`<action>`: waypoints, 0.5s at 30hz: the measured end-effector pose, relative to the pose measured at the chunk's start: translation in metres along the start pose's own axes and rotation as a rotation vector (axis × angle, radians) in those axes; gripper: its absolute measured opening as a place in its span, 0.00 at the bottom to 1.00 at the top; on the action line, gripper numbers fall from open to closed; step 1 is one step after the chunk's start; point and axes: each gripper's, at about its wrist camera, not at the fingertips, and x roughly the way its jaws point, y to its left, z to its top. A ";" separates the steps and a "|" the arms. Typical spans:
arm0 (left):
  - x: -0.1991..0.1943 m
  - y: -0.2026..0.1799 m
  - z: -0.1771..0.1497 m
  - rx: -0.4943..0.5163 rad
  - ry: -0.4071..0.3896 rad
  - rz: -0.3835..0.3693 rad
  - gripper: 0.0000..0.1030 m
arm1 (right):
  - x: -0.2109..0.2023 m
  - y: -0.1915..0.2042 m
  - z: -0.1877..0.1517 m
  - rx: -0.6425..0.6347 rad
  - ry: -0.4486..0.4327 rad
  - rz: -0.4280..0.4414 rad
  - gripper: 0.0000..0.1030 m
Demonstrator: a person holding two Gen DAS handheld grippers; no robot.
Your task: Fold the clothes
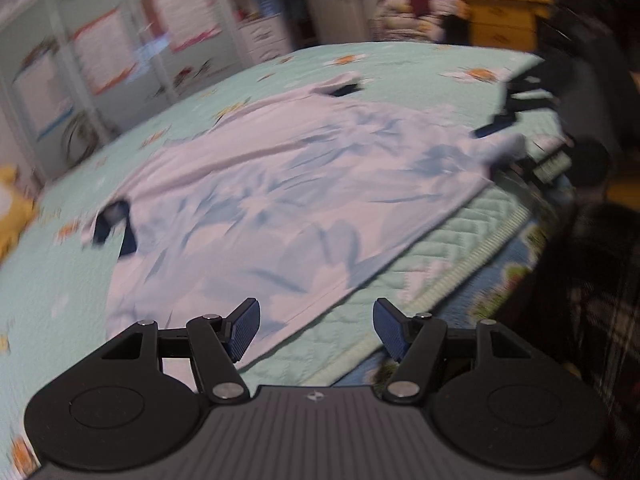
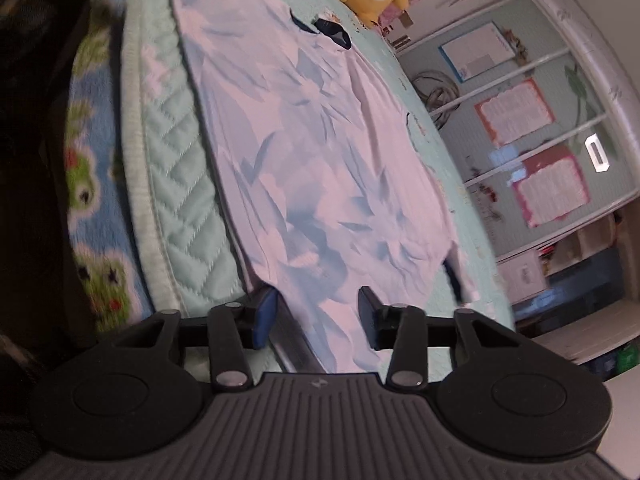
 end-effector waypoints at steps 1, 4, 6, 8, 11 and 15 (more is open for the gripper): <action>0.000 -0.005 0.001 0.027 -0.011 -0.006 0.65 | 0.001 -0.008 0.001 0.070 -0.004 0.021 0.10; 0.006 -0.015 0.004 0.071 -0.024 -0.035 0.64 | 0.006 -0.034 0.000 0.298 -0.015 0.082 0.02; 0.010 -0.020 0.007 0.092 -0.026 -0.063 0.64 | 0.012 -0.051 -0.003 0.464 -0.013 0.137 0.02; 0.015 -0.025 0.009 0.104 -0.026 -0.086 0.61 | 0.019 -0.065 -0.008 0.625 0.002 0.187 0.02; 0.019 -0.033 0.011 0.122 -0.029 -0.122 0.60 | 0.031 -0.080 -0.017 0.831 0.020 0.210 0.02; 0.027 -0.043 0.014 0.160 -0.029 -0.138 0.60 | 0.044 -0.104 -0.031 1.126 0.000 0.265 0.02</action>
